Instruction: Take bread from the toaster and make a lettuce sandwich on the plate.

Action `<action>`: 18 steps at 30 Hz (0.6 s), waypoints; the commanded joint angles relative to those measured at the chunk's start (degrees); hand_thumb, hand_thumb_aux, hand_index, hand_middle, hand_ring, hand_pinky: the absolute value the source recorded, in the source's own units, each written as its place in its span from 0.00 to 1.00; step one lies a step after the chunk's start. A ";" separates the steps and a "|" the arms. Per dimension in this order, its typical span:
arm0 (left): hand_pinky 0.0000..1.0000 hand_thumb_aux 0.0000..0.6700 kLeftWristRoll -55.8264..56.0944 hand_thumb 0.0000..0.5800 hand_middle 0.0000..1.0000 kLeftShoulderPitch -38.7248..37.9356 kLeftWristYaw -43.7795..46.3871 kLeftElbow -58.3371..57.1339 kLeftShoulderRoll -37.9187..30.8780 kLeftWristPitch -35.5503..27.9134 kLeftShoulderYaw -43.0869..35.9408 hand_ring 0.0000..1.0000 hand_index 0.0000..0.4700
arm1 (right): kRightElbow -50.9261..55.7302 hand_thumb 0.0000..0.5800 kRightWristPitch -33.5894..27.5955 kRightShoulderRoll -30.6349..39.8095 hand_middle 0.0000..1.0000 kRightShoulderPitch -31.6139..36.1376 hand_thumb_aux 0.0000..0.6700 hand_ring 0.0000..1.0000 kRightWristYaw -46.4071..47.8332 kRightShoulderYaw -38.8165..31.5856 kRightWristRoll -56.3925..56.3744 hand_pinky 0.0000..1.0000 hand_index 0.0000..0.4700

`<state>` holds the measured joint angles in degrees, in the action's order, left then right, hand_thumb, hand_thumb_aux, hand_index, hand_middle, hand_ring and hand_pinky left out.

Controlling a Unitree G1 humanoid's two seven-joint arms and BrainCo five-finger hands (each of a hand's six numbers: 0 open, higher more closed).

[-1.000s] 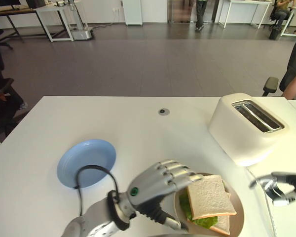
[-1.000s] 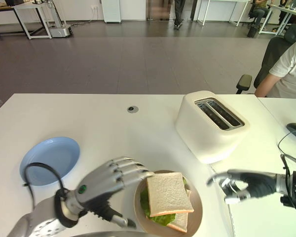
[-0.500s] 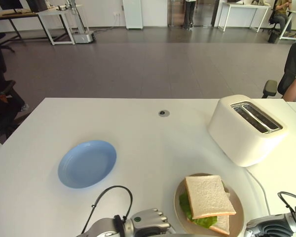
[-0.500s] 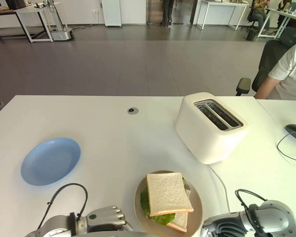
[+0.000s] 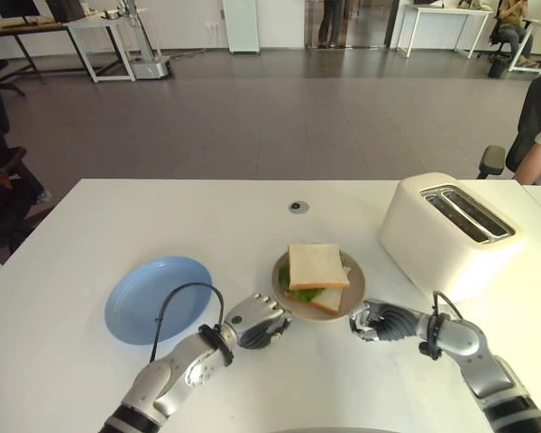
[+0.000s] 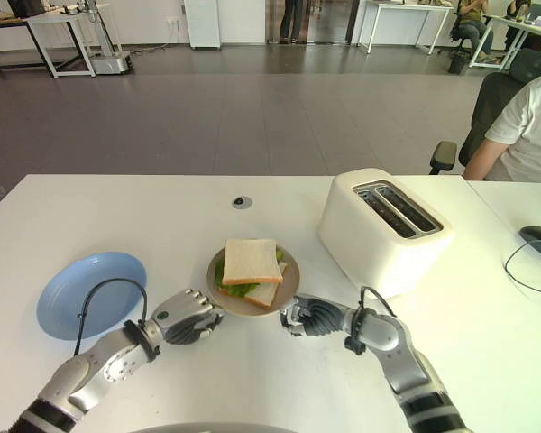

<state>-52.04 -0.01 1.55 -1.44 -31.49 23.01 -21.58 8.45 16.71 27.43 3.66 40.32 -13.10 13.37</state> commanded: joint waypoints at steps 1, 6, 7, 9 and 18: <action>1.00 1.00 -2.48 1.00 1.00 4.92 -2.16 -7.39 2.27 -0.75 -2.74 1.00 1.00 | 6.24 1.00 -4.30 -3.02 1.00 4.18 1.00 1.00 -2.60 -3.90 4.22 1.00 1.00; 1.00 1.00 0.33 1.00 1.00 0.78 -3.62 -2.27 1.64 -0.73 -2.41 1.00 1.00 | 1.58 0.86 -2.20 -2.55 1.00 2.61 0.62 1.00 -5.17 -2.35 0.94 1.00 0.62; 1.00 1.00 1.18 1.00 1.00 -1.68 -3.14 1.40 1.43 -1.27 -1.87 1.00 1.00 | -0.47 0.83 -1.72 -1.78 1.00 1.62 0.58 1.00 -5.15 -0.93 -0.71 1.00 0.58; 1.00 1.00 2.69 1.00 1.00 -7.72 -2.07 10.32 1.32 -2.55 -0.59 1.00 1.00 | -6.65 0.56 -1.26 0.66 1.00 -2.25 0.33 1.00 -2.18 2.45 -7.72 1.00 0.33; 0.00 0.00 46.08 0.00 0.00 -17.83 4.51 18.67 7.99 7.20 1.79 0.00 0.00 | -17.44 0.00 -3.23 -5.42 0.00 -6.63 0.00 0.00 6.44 5.13 -37.03 0.00 0.00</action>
<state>-13.53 -18.15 3.47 19.12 -24.44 27.98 -19.62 -11.48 13.85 25.93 -5.43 48.80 -6.91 -23.08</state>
